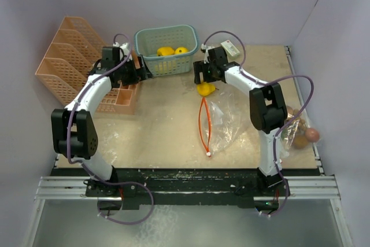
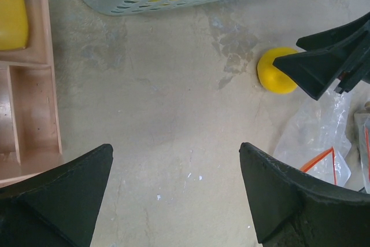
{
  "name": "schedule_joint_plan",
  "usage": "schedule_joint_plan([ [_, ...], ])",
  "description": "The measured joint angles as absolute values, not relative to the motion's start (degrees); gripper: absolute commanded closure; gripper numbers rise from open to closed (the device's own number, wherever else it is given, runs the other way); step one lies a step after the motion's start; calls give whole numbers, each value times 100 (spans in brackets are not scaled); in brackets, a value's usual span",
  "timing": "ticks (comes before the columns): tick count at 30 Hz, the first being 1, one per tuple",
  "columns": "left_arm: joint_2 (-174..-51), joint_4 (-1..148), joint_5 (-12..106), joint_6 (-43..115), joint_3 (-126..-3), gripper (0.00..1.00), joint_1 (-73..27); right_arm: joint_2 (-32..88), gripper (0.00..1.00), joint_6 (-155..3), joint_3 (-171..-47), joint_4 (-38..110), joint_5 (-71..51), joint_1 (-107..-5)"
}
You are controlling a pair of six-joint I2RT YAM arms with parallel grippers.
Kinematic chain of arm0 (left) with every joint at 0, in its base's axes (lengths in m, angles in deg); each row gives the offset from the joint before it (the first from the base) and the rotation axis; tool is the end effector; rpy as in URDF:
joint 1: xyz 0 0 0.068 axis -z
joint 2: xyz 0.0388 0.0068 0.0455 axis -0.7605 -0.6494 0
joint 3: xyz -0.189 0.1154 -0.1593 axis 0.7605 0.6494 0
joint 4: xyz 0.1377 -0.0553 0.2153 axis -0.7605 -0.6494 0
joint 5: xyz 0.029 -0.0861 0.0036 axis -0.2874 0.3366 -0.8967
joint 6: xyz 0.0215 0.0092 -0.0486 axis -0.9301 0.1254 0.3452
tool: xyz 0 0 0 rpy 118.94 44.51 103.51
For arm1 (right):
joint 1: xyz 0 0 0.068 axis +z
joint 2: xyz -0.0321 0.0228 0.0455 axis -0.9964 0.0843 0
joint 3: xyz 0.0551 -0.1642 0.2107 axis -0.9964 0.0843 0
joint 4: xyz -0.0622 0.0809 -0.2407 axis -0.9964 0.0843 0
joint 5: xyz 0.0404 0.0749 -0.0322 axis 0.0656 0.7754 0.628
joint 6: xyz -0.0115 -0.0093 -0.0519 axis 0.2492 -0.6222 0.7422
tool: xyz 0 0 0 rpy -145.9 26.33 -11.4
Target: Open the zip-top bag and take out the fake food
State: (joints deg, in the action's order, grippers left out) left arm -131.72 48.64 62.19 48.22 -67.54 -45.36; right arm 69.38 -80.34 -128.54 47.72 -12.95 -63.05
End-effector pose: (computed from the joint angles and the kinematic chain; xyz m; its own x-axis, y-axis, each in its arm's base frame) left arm 0.3698 -0.0409 0.2809 -0.7544 -0.3153 -0.5758 0.0640 0.8376 -0.5425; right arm 0.4537 0.1874 0.2078 -0.6646 -0.0586 -0.7449 -0.3073 0.9302 0.2010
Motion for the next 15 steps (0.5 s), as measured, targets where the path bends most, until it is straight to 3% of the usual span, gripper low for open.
schedule_joint_plan([
  [9,-13286,4921,6287,4898,-6783,7,-4536,6737,16,-7954,-12279,4779,-1361,-6305],
  [12,-13286,4925,6304,4898,-6783,7,-4536,6732,27,-7934,-12124,4774,-1376,-6303],
  [15,-13286,4925,6309,4898,-6783,7,-4536,6732,45,-7921,-12100,4776,-1393,-6303],
])
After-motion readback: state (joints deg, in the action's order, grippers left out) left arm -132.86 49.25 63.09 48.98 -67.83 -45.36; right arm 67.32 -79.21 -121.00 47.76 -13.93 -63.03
